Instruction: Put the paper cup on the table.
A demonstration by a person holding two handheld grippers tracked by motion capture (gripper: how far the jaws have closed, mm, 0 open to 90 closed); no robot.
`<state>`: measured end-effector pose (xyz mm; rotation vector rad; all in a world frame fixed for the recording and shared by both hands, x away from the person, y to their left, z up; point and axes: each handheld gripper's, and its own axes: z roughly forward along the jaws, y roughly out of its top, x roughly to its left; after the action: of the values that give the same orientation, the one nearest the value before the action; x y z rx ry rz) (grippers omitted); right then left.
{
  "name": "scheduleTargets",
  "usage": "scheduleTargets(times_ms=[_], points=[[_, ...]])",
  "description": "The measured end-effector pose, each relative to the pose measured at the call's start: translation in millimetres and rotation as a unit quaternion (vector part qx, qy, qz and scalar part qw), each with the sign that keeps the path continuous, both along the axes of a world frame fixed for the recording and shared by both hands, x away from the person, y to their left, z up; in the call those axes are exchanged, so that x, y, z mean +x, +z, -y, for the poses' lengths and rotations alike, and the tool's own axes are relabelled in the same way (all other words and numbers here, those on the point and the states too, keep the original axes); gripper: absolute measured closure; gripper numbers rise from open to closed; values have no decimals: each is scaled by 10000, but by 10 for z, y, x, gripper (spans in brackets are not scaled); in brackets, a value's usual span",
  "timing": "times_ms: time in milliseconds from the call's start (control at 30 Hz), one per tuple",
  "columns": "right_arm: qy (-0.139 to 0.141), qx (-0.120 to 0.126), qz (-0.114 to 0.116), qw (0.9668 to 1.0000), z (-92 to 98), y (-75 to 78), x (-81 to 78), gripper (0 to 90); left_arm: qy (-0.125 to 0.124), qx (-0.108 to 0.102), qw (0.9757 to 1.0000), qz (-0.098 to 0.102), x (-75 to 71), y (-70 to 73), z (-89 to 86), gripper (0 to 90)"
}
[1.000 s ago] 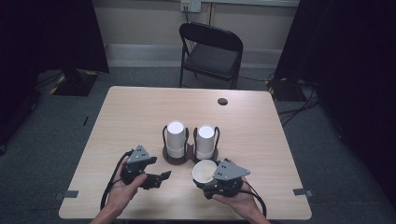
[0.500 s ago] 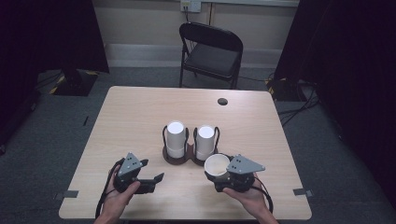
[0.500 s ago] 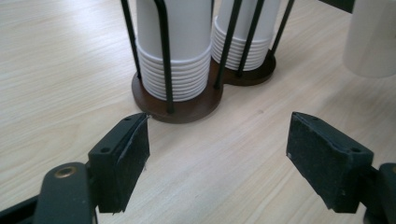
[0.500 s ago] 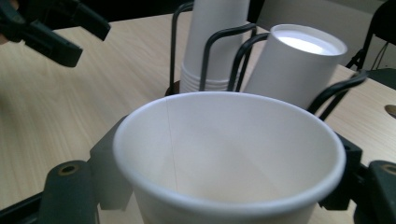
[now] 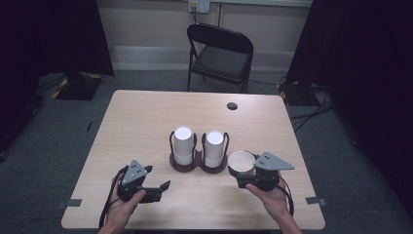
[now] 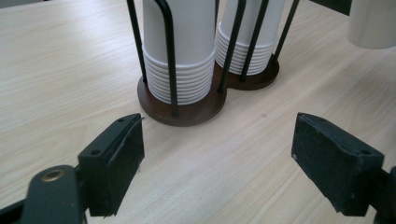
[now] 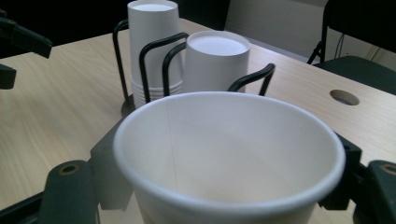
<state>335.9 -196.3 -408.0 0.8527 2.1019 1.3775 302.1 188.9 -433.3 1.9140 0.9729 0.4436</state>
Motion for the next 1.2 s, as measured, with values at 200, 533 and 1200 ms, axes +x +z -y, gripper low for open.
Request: scheduleTargets(times_ms=[200, 533, 1200], points=[[-327, 252, -44, 9991, 187, 69, 146, 237, -57, 23, 10000, 51, -5, -18, -5, 162], [-682, 442, -88, 9967, 357, 101, 494, 237, -111, 97, 9999, 34, -16, -38, 41, 167], [-1177, 372, -286, 9919, 396, 18, 1140, 235, 36, 56, 10000, -30, 69, -38, 6, 176]])
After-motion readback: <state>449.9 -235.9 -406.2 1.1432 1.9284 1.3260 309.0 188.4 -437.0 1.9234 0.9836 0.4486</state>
